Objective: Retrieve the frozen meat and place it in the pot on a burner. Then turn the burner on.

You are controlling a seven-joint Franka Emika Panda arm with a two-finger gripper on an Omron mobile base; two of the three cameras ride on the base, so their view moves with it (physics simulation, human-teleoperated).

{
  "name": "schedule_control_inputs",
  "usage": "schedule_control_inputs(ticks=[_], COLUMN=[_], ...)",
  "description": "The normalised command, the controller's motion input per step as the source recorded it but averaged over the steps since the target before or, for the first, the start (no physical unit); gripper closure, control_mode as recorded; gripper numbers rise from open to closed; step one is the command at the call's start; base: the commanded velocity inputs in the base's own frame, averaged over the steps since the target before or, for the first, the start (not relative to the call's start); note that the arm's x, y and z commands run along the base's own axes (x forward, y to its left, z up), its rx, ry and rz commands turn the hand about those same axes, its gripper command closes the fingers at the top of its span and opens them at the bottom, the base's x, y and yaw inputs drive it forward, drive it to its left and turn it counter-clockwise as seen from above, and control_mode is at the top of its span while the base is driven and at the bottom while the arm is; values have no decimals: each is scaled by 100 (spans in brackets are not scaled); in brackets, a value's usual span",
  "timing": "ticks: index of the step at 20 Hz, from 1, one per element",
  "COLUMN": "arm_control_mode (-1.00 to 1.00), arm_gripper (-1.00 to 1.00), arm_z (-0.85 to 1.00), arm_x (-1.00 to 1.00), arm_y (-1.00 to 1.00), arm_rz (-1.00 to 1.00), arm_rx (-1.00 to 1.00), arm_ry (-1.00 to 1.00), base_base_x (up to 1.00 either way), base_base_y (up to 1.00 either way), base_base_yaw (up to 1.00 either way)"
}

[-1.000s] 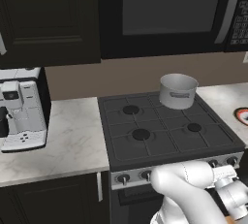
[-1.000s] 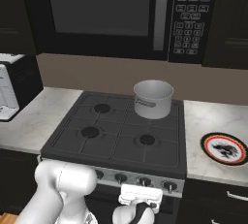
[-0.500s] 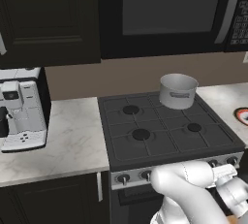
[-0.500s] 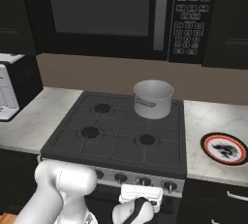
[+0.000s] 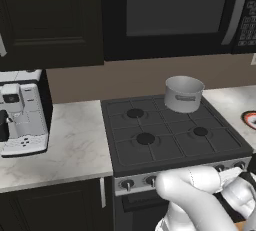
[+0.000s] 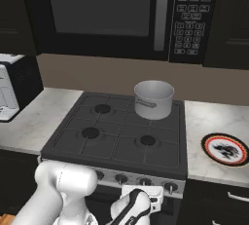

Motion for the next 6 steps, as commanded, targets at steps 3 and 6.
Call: schedule_control_inputs(ticks=[3, 6], arm_control_mode=[-100, -100], arm_gripper=[100, 100], arm_z=[-22, -24], arm_x=[-1, -4], arm_y=[0, 0], arm_rz=[21, 22], arm_rx=[-38, -38], arm_ry=[-19, -25], base_base_x=[0, 0], base_base_y=[0, 0], base_base_yaw=[0, 0])
